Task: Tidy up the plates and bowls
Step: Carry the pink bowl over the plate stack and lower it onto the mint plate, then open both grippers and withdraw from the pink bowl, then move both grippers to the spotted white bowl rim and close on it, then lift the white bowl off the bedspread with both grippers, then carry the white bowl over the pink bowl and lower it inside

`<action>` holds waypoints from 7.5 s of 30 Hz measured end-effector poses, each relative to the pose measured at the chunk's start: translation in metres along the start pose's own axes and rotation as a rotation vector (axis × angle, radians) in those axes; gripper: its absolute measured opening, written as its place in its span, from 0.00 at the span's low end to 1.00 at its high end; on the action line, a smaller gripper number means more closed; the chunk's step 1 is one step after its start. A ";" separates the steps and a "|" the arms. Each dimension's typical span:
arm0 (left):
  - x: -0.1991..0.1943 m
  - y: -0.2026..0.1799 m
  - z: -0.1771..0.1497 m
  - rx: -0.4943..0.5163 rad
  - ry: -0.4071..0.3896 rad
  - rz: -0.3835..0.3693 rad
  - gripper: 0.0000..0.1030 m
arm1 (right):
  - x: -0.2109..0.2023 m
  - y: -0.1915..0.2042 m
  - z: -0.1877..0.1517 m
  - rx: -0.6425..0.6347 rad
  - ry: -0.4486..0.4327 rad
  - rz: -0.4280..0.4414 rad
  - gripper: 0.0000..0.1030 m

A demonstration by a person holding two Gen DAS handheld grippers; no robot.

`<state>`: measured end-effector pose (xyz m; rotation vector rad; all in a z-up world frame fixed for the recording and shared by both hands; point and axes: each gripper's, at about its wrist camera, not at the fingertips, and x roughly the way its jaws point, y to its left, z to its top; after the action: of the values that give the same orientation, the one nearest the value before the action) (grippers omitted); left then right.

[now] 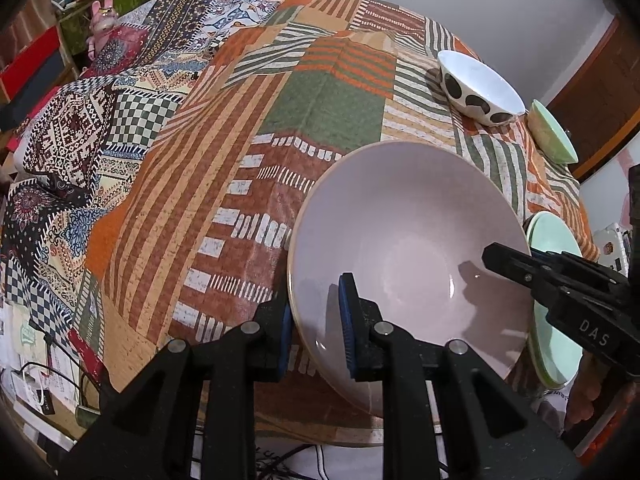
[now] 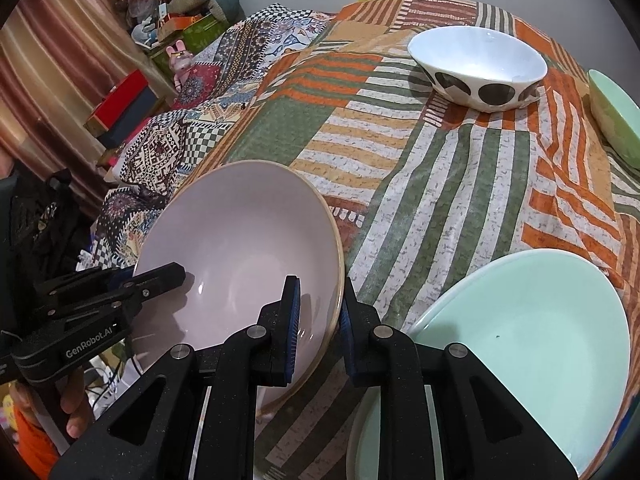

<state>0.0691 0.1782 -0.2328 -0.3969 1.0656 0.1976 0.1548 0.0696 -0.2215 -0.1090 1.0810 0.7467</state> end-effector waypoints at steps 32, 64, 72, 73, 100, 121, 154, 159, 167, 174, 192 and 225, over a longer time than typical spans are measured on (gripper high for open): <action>-0.115 -0.099 0.047 0.203 -0.341 -0.055 0.23 | -0.114 -0.041 0.004 0.088 -0.308 -0.091 0.48; 0.022 -0.160 0.190 0.224 -0.175 -0.091 0.46 | -0.104 -0.144 0.102 0.166 -0.368 -0.184 0.48; 0.075 -0.155 0.210 0.198 -0.103 -0.082 0.46 | -0.066 -0.159 0.122 0.164 -0.281 -0.170 0.48; 0.080 -0.156 0.211 0.199 -0.099 -0.079 0.46 | -0.062 -0.162 0.123 0.167 -0.272 -0.167 0.48; 0.126 -0.155 0.219 0.197 -0.045 -0.085 0.12 | -0.013 -0.166 0.141 0.130 -0.141 -0.187 0.14; 0.028 -0.167 0.186 0.259 -0.150 -0.105 0.12 | -0.082 -0.137 0.121 0.113 -0.265 -0.168 0.15; -0.088 -0.118 0.074 0.237 -0.224 -0.107 0.12 | -0.123 -0.065 0.048 0.062 -0.324 -0.063 0.17; -0.096 -0.105 0.059 0.218 -0.229 -0.096 0.12 | -0.121 -0.052 0.036 0.055 -0.316 -0.043 0.17; -0.100 -0.088 0.040 0.187 -0.221 -0.086 0.12 | -0.113 -0.031 0.021 0.028 -0.289 -0.031 0.17; -0.091 -0.070 0.029 0.155 -0.197 -0.078 0.12 | -0.100 -0.021 0.011 0.018 -0.249 -0.028 0.18; -0.053 -0.032 0.008 0.083 -0.116 -0.006 0.12 | -0.051 0.002 -0.002 0.007 -0.117 0.002 0.18; -0.019 -0.007 0.002 0.030 -0.051 0.014 0.12 | -0.017 0.007 -0.007 -0.007 -0.027 0.030 0.19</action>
<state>0.0644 0.1728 -0.2140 -0.3558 1.0203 0.2027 0.1407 0.0630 -0.2091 -0.0887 1.0564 0.7775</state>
